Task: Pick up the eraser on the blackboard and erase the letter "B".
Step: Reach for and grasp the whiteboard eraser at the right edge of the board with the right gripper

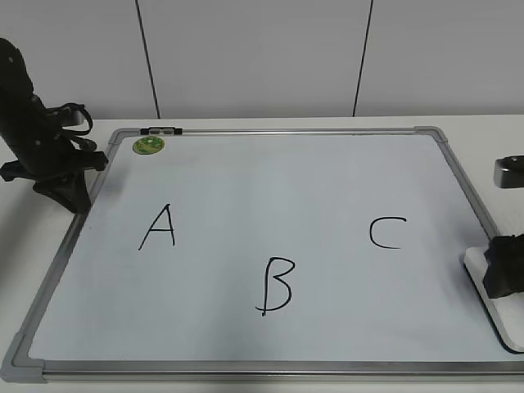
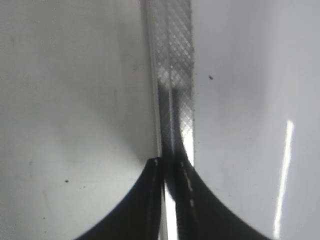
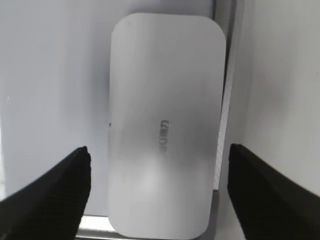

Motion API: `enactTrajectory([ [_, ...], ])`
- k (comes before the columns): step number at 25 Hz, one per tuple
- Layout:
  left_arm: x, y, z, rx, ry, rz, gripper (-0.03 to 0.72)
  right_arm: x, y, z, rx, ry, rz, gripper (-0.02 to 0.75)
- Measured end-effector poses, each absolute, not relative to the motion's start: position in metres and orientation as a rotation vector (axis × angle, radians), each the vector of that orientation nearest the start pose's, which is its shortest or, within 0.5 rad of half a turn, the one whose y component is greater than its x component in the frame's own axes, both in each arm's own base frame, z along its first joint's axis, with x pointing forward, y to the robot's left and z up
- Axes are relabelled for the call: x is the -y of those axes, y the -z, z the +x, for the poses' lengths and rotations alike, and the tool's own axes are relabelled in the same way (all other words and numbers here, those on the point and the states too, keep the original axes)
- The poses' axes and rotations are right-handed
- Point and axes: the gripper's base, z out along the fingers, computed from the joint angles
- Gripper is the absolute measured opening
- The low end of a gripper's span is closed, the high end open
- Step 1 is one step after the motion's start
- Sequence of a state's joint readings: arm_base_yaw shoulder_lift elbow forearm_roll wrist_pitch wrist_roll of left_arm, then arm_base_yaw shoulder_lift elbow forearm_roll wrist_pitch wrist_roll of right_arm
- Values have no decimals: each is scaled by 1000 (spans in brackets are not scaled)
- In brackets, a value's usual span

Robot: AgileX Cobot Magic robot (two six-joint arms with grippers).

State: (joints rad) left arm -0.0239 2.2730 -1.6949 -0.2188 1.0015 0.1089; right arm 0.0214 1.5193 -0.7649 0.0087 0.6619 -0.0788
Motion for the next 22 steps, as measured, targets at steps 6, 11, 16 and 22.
enactTrajectory([
  [6,27,-126,451,-3042,283,33,48,-6,-168,272,-2925,0,-135,640],
  [11,27,-126,451,-3042,283,33,48,-6,-155,274,-2973,-2,-134,640],
  [16,27,-126,451,-3042,283,33,48,-6,-152,274,-2988,-3,-131,594],
  [22,27,-126,451,-3042,283,33,48,-6,-152,274,-2994,5,-135,543],
])
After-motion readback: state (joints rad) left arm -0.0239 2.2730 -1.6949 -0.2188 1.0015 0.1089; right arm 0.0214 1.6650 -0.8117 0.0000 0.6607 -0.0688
